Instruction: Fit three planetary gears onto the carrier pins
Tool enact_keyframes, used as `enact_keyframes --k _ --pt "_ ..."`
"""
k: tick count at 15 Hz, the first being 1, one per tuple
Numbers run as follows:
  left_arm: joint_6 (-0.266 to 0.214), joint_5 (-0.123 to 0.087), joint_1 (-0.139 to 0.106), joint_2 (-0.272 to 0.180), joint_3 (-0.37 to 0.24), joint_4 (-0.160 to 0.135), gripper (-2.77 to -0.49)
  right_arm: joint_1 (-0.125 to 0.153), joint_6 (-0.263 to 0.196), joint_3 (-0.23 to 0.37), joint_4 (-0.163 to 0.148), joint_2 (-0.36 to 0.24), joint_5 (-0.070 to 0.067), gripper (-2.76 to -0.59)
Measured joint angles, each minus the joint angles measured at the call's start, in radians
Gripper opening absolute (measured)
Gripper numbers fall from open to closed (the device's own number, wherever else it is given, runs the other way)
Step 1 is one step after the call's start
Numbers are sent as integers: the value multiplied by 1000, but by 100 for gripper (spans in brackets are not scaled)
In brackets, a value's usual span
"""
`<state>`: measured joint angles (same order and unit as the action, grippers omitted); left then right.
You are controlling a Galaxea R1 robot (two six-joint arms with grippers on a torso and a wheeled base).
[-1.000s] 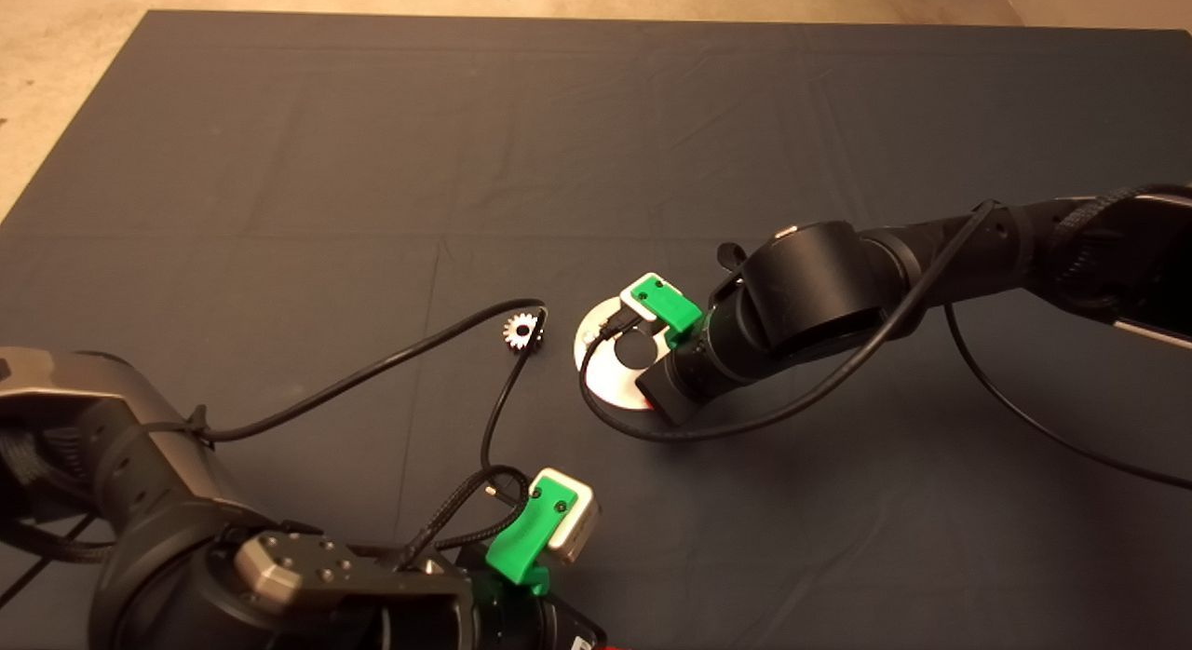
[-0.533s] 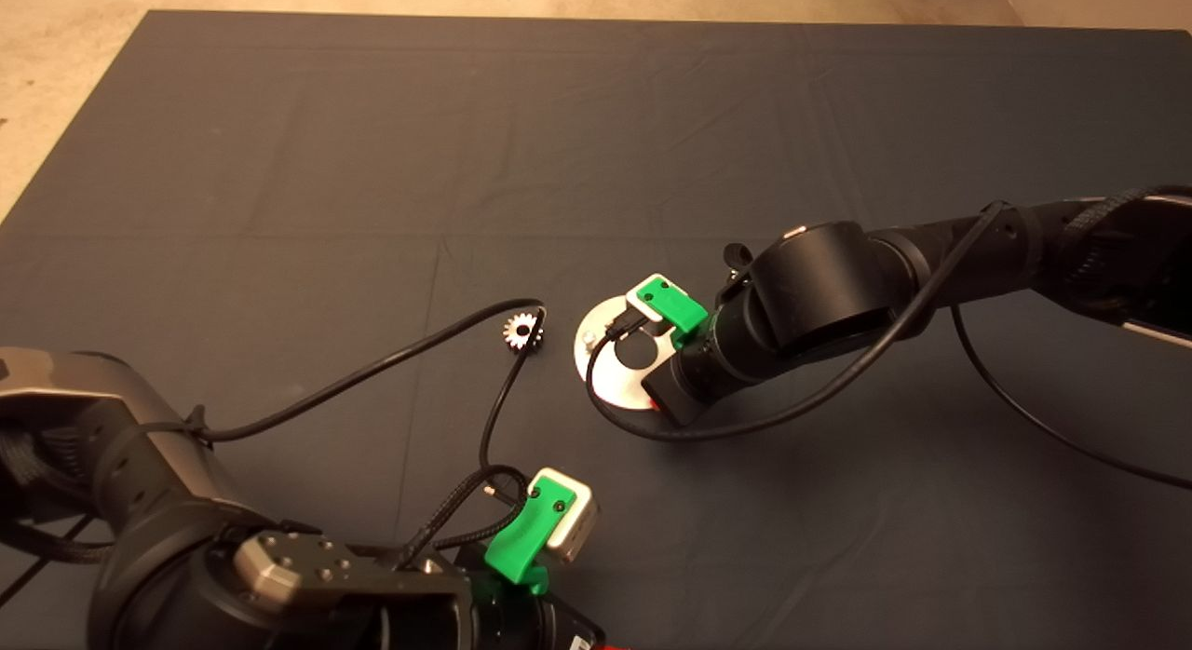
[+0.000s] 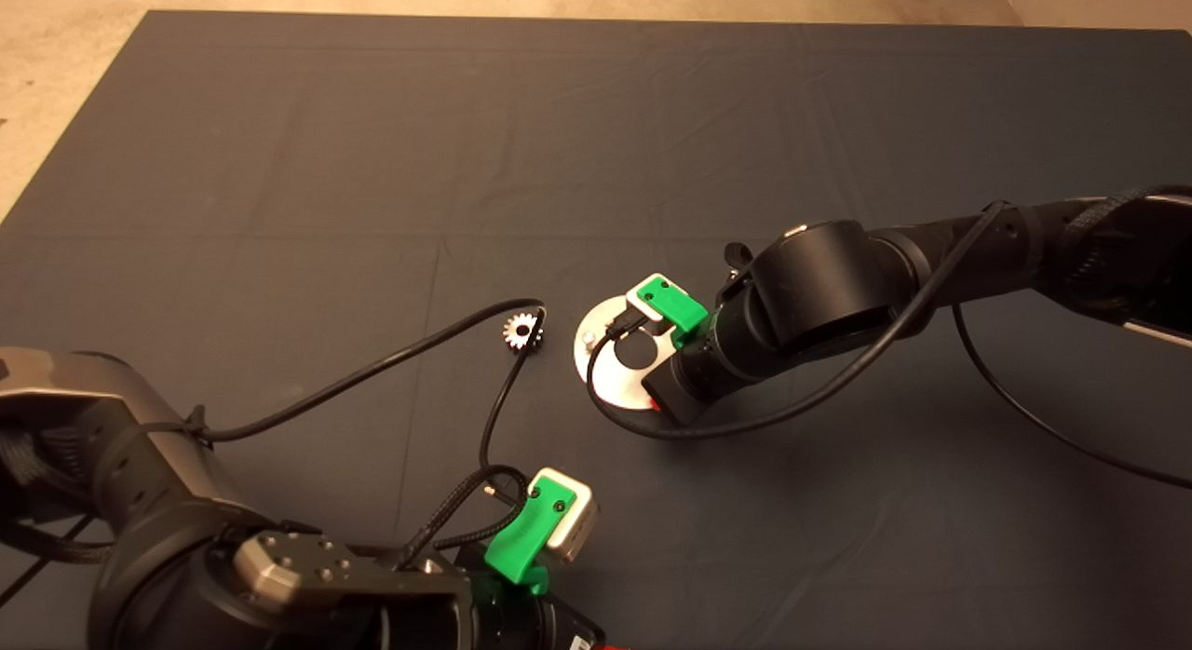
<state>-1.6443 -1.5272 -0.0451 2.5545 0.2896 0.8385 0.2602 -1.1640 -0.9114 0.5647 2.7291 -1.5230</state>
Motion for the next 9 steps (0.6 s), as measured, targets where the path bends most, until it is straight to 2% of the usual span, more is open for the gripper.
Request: enact_keyframes --k 5,7,8,9 --pt "-1 0 0 0 0 0 -51 3 11 -13 2 1 4 -242" --pt "-1 -1 0 0 0 0 -51 -3 14 -36 13 3 4 -242" --pt "-5 -1 0 0 0 0 -51 -11 14 -45 17 2 -3 -242" --pt "-7 -1 0 0 0 0 -51 -14 14 -47 19 2 -4 -242"
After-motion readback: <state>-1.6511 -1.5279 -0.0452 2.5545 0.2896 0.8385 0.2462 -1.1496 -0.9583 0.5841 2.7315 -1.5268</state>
